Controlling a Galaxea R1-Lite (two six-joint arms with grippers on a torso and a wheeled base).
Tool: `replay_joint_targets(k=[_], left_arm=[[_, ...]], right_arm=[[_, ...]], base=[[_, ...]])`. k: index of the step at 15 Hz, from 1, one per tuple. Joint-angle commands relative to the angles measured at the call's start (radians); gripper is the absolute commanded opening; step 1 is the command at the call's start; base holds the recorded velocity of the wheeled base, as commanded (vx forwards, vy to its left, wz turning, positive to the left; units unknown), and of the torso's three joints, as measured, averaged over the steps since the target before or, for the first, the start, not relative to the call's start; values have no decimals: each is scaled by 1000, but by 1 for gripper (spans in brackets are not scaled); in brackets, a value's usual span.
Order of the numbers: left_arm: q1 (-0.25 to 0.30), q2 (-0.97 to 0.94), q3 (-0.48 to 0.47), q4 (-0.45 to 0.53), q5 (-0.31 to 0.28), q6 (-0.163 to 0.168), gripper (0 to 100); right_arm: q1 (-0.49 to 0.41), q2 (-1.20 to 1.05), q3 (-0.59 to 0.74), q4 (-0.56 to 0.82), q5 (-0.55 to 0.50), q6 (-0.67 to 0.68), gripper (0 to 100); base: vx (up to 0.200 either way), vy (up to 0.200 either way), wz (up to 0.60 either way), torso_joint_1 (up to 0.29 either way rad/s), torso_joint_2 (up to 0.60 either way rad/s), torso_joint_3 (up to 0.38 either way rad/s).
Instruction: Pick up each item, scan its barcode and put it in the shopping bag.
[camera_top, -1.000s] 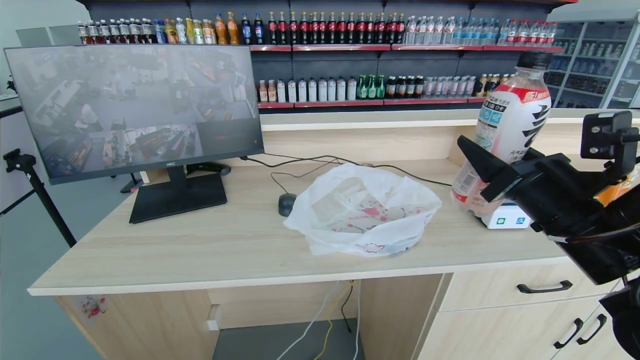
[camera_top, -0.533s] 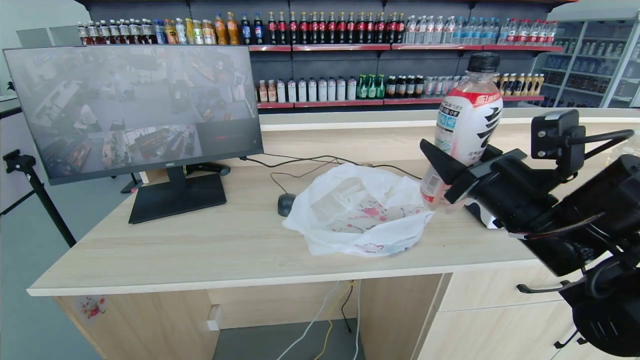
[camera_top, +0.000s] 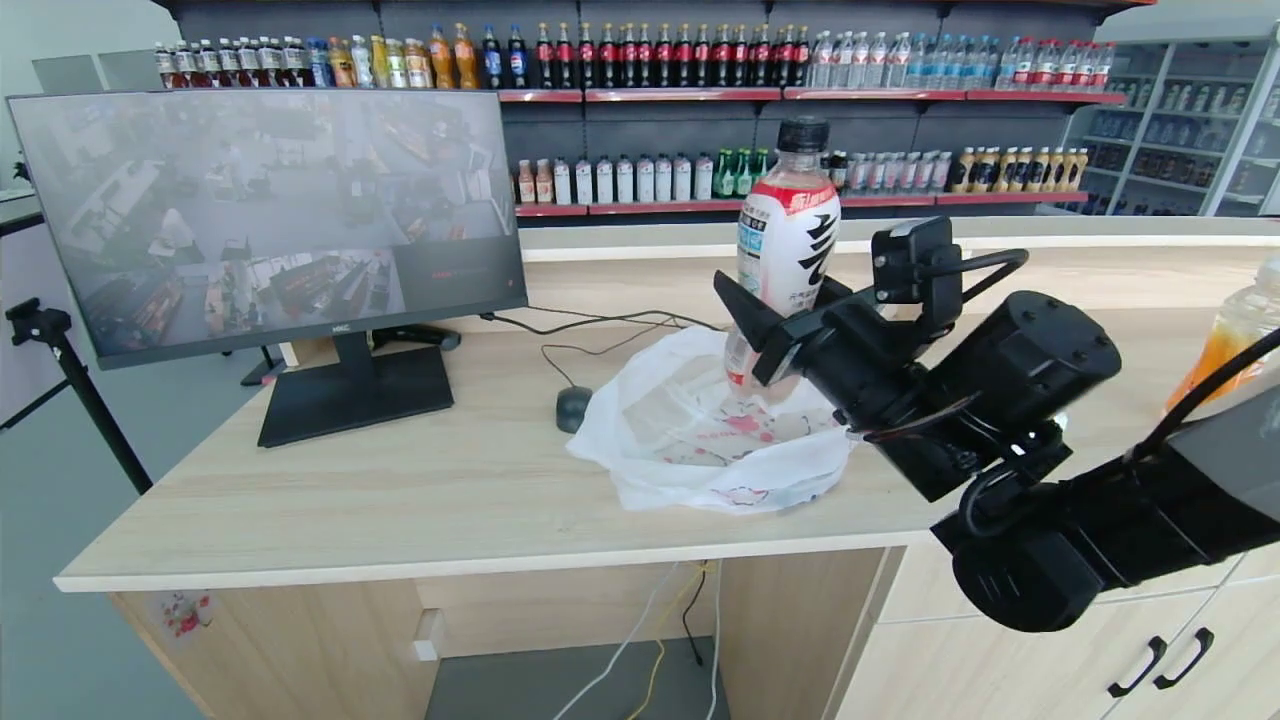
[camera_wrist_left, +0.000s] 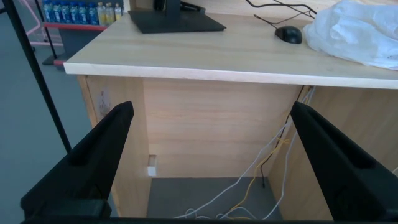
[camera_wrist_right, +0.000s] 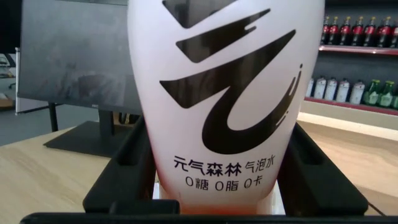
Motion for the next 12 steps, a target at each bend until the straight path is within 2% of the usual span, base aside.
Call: replay_joint_targets(k=[1, 5, 8, 12], left_arm=[[0, 0, 0, 0, 0, 0, 100], [0, 0, 0, 0, 0, 0, 100], [0, 0, 0, 0, 0, 0, 100], [0, 0, 0, 0, 0, 0, 100]], right_arm=[[13, 88, -111, 49, 0, 12, 0], [19, 183, -328, 200, -1, 83, 0], [18, 251, -433, 253, -15, 115, 0], [6, 337, -509, 269, -26, 132, 0]], base=[[0, 0, 0, 0, 0, 0], [0, 0, 0, 0, 0, 0], [0, 0, 0, 0, 0, 0], [0, 0, 0, 0, 0, 0]])
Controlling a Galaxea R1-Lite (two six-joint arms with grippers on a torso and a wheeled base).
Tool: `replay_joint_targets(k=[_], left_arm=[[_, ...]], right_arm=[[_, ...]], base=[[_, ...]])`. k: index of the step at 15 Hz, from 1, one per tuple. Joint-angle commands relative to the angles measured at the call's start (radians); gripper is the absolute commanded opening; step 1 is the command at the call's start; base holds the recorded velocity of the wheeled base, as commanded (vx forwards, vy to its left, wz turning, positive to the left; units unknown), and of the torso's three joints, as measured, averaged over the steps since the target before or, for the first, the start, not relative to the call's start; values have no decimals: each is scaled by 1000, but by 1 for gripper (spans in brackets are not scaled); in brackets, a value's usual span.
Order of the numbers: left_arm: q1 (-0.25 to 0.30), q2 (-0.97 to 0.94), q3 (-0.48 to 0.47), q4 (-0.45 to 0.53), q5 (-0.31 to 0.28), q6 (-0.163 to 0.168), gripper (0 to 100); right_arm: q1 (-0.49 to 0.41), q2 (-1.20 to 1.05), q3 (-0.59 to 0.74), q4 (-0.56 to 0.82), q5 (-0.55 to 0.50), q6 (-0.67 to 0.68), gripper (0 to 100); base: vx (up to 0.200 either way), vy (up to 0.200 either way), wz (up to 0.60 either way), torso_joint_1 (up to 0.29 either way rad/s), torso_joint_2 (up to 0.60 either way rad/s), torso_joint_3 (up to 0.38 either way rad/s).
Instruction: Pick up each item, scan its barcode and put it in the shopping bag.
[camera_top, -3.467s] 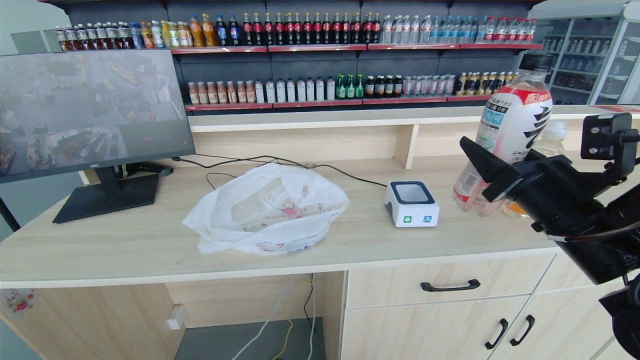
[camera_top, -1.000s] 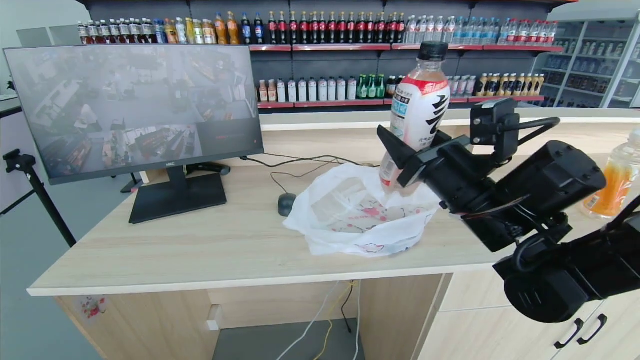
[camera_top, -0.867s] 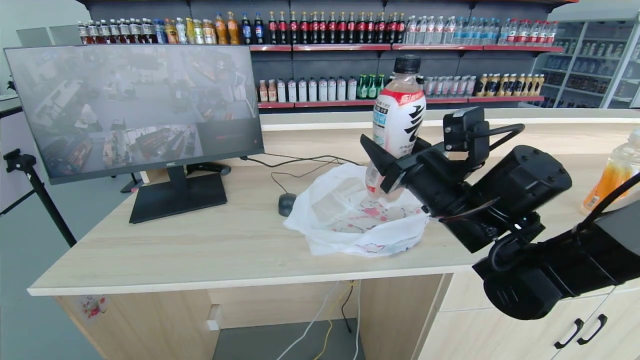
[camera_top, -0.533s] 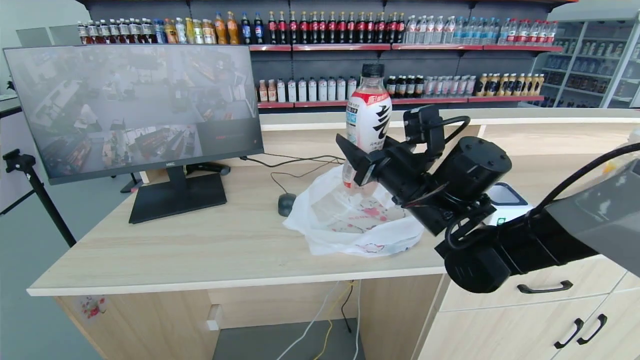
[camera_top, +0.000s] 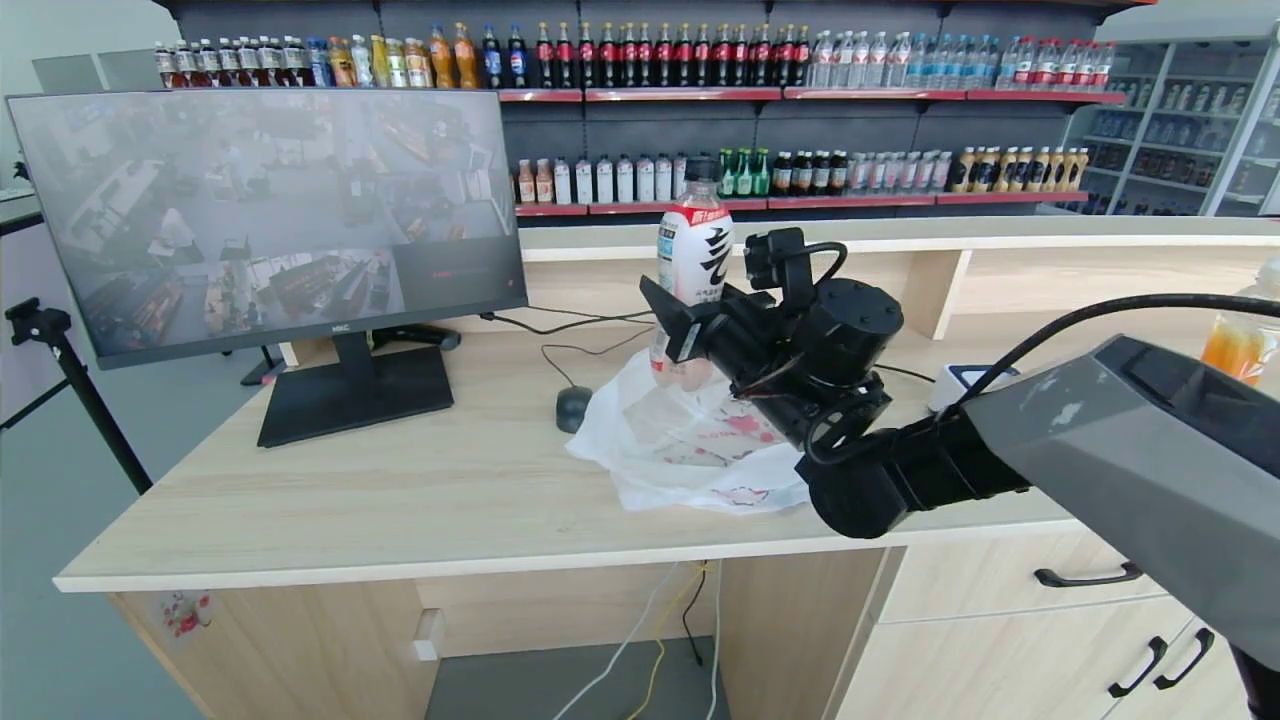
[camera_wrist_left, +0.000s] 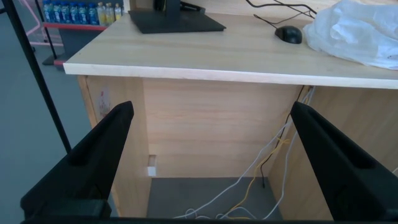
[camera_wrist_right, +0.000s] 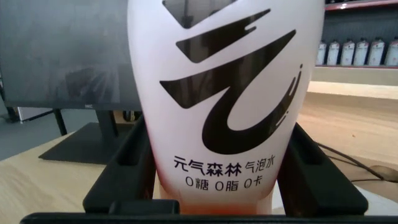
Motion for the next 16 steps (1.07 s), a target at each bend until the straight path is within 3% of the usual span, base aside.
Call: replay_joint_targets(k=[1, 9, 16], left_arm=[[0, 0, 0, -2, 0, 0, 100], [0, 0, 0, -2, 0, 0, 100], [0, 0, 0, -2, 0, 0, 100]], right_arm=[[-14, 66, -43, 2, -3, 0, 0], [-50, 198, -188, 70, -35, 34, 0], [-51, 258, -203, 68, -36, 33, 0]], base=[[0, 0, 0, 0, 0, 0], [0, 0, 0, 0, 0, 0], [0, 0, 0, 0, 0, 0]])
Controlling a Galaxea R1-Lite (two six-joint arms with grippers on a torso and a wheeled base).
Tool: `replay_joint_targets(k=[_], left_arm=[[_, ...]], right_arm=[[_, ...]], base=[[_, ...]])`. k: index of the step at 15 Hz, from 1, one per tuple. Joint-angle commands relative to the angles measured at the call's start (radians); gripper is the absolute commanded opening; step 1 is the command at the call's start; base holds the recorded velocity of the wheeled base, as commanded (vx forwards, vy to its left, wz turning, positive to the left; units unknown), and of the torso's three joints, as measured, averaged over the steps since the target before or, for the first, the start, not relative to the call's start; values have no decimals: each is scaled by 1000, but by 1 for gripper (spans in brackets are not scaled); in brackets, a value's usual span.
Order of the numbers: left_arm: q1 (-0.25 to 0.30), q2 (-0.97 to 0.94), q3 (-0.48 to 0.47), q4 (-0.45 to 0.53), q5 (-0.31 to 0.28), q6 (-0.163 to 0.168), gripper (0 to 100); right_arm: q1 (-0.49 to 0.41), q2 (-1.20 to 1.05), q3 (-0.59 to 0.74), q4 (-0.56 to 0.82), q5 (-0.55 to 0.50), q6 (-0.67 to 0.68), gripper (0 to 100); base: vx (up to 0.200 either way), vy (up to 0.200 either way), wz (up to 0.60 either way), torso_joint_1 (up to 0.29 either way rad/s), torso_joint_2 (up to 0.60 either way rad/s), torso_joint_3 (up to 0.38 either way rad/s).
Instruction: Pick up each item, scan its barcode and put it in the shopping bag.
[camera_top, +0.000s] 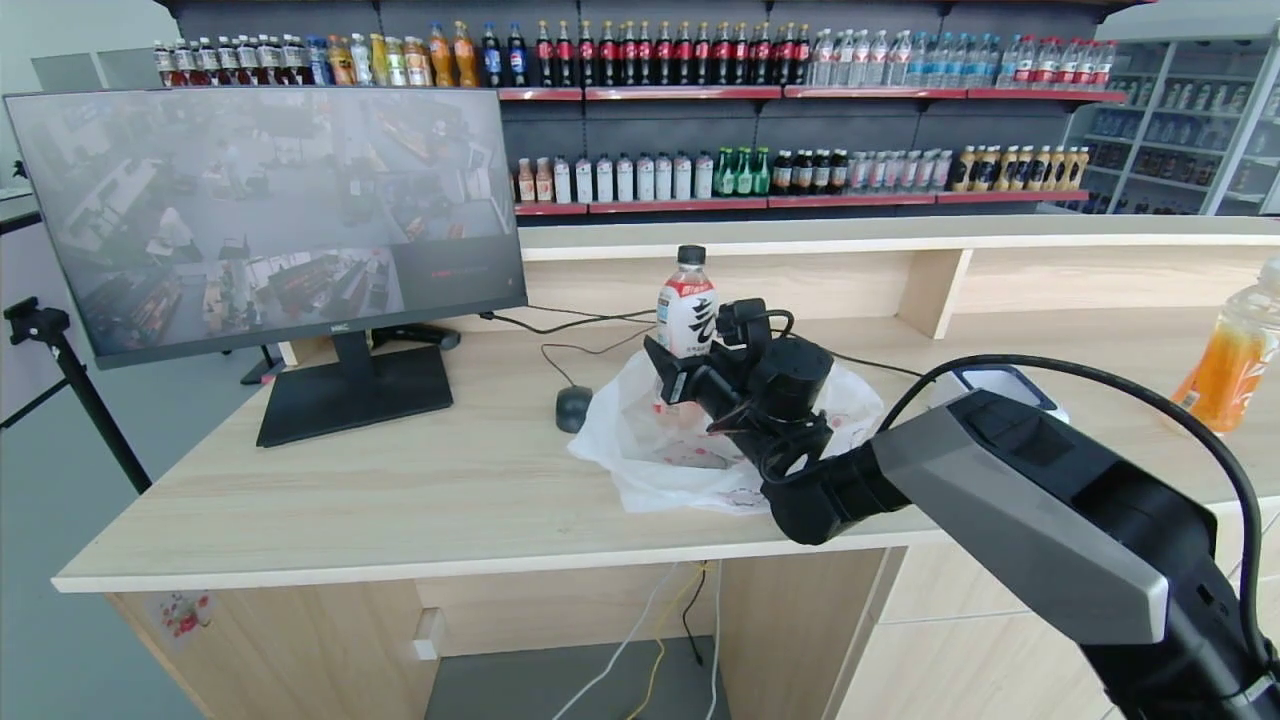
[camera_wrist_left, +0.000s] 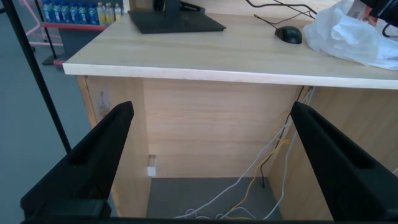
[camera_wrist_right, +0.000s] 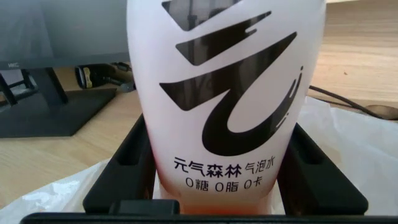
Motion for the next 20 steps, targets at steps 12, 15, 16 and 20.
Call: replay_joint_targets(k=[12, 15, 16, 20], left_arm=[[0, 0, 0, 0, 0, 0, 100], [0, 0, 0, 0, 0, 0, 100], [0, 0, 0, 0, 0, 0, 100], [0, 0, 0, 0, 0, 0, 100]], right_arm=[[0, 28, 4, -5, 3, -5, 0], [1, 34, 10, -11, 4, -5, 0], [3, 37, 15, -16, 3, -7, 0], [6, 46, 69, -77, 1, -7, 0]], base=[[0, 0, 0, 0, 0, 0], [0, 0, 0, 0, 0, 0], [0, 0, 0, 0, 0, 0], [0, 0, 0, 0, 0, 0]])
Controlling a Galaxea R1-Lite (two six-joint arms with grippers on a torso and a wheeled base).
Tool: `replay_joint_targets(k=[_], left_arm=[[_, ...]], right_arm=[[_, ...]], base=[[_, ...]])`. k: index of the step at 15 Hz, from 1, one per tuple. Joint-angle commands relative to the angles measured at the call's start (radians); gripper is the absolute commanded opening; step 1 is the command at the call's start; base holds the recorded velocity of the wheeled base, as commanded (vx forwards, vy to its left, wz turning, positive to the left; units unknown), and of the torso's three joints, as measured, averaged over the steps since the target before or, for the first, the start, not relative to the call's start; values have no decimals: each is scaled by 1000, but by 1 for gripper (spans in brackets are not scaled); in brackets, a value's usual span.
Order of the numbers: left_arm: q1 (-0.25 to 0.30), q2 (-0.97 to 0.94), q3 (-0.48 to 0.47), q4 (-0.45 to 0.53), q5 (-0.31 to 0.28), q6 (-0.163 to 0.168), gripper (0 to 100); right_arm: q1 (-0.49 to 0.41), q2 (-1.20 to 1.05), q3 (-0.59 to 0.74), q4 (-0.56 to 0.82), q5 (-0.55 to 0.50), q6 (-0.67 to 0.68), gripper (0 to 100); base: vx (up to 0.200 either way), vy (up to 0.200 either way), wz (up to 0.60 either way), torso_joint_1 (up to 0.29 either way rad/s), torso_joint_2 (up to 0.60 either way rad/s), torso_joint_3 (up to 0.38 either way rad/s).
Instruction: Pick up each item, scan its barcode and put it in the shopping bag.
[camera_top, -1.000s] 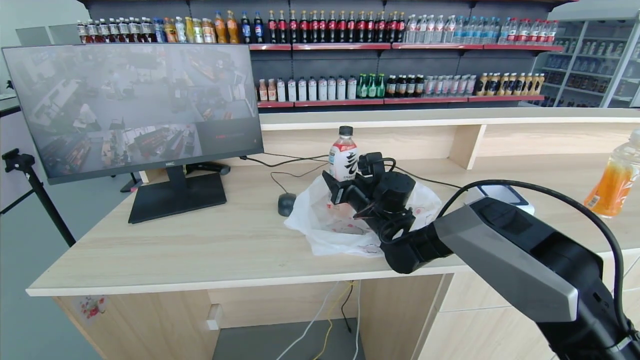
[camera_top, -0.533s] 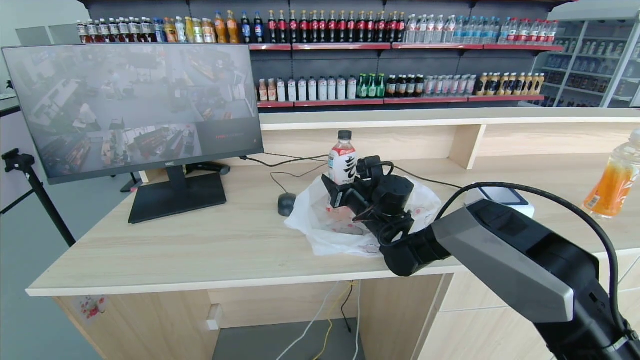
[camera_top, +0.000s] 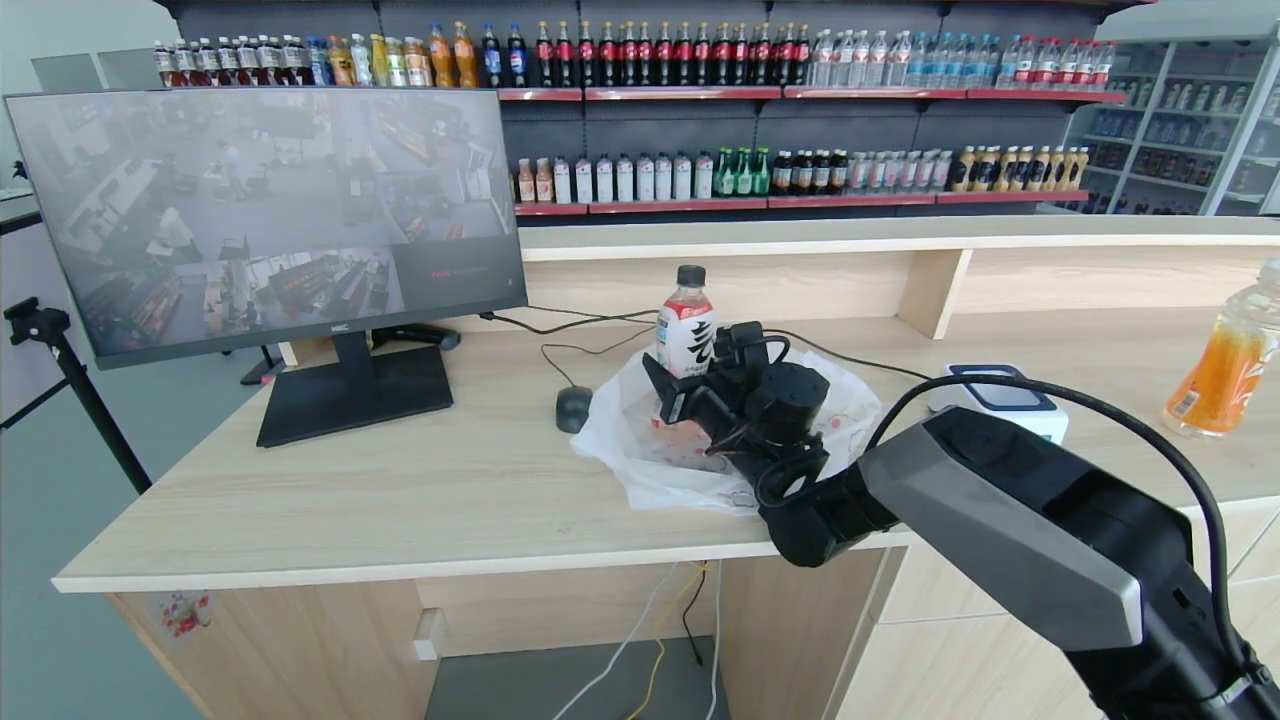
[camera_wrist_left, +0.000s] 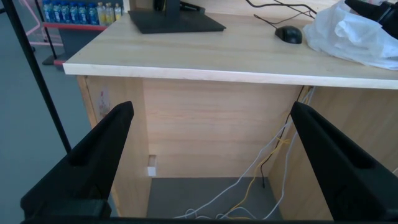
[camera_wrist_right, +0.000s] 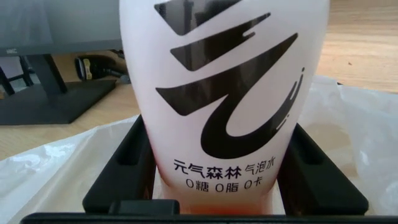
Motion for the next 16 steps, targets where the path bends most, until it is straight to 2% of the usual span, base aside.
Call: replay_joint_targets(k=[1, 9, 10, 16], left_arm=[[0, 0, 0, 0, 0, 0, 100], [0, 0, 0, 0, 0, 0, 100], [0, 0, 0, 0, 0, 0, 100], [0, 0, 0, 0, 0, 0, 100]], right_arm=[[0, 5, 24, -9, -1, -2, 0], [0, -1, 36, -15, 2, -2, 0], [0, -2, 36, -15, 2, -2, 100], [8, 5, 41, -63, 4, 6, 100]], base=[[0, 0, 0, 0, 0, 0], [0, 0, 0, 0, 0, 0], [0, 0, 0, 0, 0, 0], [0, 0, 0, 0, 0, 0]])
